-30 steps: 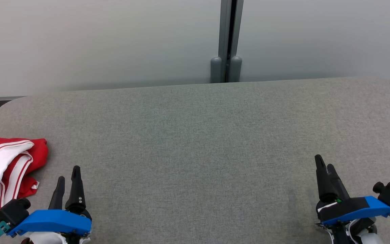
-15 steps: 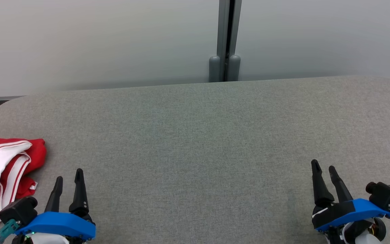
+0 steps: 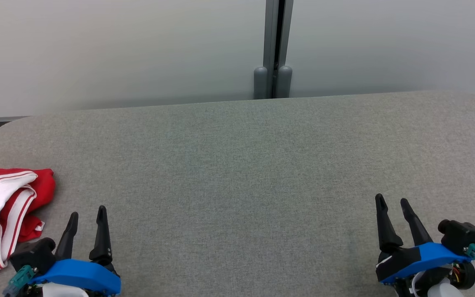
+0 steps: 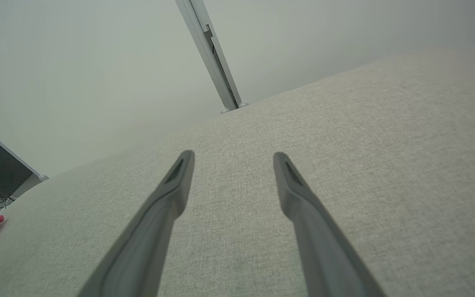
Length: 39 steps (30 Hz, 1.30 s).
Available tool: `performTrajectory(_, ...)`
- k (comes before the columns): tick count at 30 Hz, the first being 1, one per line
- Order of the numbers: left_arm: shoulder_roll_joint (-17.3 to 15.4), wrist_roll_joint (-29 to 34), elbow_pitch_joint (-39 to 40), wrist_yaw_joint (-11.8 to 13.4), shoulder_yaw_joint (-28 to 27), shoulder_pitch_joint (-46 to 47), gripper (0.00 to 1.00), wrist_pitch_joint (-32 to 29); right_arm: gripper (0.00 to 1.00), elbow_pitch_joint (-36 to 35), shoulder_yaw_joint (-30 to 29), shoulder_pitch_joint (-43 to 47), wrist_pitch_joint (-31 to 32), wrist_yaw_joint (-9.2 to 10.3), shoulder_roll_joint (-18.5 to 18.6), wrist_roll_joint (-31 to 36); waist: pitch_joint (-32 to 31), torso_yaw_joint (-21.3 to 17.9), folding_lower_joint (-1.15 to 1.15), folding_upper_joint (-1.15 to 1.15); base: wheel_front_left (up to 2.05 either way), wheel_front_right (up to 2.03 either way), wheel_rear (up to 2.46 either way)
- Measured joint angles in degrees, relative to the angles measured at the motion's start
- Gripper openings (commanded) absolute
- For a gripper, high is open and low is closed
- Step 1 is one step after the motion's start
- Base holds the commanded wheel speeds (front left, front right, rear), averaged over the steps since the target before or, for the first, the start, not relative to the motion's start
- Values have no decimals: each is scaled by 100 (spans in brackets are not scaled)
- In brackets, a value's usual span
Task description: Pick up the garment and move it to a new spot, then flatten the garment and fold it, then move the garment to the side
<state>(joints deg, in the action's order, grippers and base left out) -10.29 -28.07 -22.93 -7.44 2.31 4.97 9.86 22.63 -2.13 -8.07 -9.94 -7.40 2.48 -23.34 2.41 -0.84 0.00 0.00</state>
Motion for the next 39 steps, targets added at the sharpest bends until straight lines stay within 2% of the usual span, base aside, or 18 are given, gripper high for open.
performTrajectory(17,51,866,-213,0,-121,2,100,222,100,207,3,-99,-213,-1,9,992,-10,-16,0,0,0,0,0)
performTrajectory(39,243,1704,-456,0,-388,-111,100,454,100,486,-30,-103,-454,-8,20,1819,-49,-32,0,0,0,0,0)
